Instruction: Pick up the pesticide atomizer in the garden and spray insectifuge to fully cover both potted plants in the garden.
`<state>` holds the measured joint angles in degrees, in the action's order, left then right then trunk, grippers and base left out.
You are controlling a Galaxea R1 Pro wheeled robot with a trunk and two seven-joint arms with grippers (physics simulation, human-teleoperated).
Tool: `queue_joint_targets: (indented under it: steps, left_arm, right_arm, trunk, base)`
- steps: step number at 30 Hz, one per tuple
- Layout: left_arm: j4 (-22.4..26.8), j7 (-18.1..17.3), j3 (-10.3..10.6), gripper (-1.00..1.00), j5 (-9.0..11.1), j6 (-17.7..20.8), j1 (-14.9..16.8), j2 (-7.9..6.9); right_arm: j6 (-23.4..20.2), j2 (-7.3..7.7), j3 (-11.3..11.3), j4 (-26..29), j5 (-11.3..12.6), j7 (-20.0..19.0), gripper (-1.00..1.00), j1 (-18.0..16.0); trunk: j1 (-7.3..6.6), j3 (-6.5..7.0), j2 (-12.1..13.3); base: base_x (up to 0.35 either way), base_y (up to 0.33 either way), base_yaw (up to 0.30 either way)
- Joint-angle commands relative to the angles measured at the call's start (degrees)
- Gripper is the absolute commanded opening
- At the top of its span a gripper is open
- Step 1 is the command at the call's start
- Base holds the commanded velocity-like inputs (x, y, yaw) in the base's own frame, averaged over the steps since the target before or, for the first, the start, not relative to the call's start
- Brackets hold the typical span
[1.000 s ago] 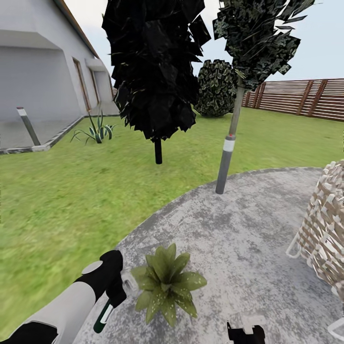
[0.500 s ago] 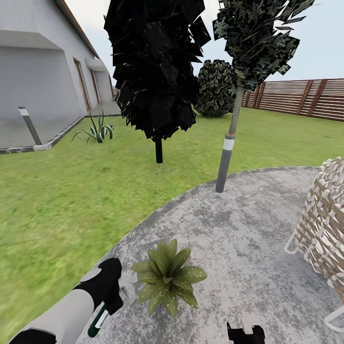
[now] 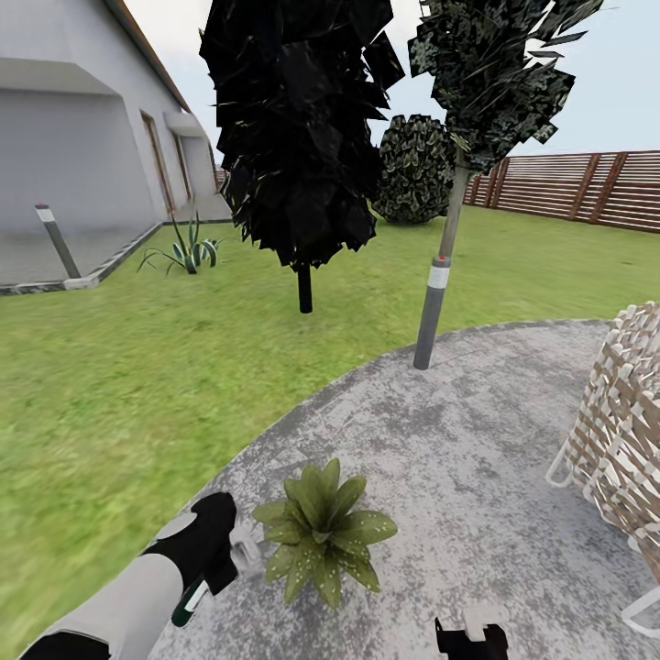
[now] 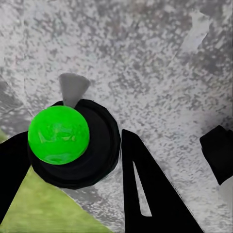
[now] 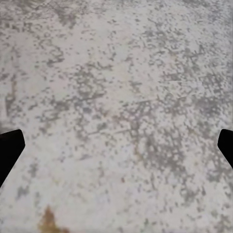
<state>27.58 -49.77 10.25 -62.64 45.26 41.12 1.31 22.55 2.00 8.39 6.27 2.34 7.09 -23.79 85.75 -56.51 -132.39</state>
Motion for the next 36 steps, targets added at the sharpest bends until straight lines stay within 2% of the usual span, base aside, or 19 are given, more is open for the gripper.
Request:
queue_joint_targets:
  steps: [1,3,6,11,20,36]
  left_arm:
    - [0.04,-0.22,0.06,-1.0,-0.4,-1.42,0.02,-0.25]
    - [-0.28,-0.04,-0.99,-1.0,-0.38,-4.85,0.02,-0.46]
    - [-0.71,-0.04,-1.78,-1.0,-0.43,-5.89,0.02,-0.51]
    - [-0.67,-0.06,-1.9,-1.0,-0.38,-6.05,0.02,-0.52]
    - [-0.05,-0.13,-1.99,-1.0,-0.36,-6.15,0.02,-0.43]
    - [0.11,0.09,-2.24,-1.0,-0.37,-6.13,0.02,-0.36]
  right_arm:
    - [0.13,0.02,0.49,-0.03,0.27,0.29,1.0,-0.03]
    - [0.13,0.02,0.49,-0.03,0.29,0.29,1.0,-0.03]
    - [0.13,0.0,0.49,-0.03,0.3,0.29,1.0,-0.03]
    - [0.13,0.02,0.49,-0.03,0.3,0.32,1.0,-0.03]
    - [0.13,-0.07,0.49,-0.03,0.32,0.38,1.0,-0.03]
    - [0.13,0.03,0.49,-0.03,0.3,0.29,1.0,-0.03]
  trunk:
    - [-0.01,-0.05,-0.02]
    - [-0.01,-0.05,-0.02]
    - [-0.01,-0.05,-0.02]
    - [-0.01,-0.05,-0.02]
    - [-0.01,-0.05,-0.02]
    - [-0.01,-0.05,-0.02]
  base:
    - [0.0,0.0,0.0]
    - [0.0,0.063,0.0]
    - [-0.045,0.151,0.0]
    - [-0.175,0.141,-0.048]
    - [-0.011,0.008,-0.231]
    - [0.0,0.113,-0.007]
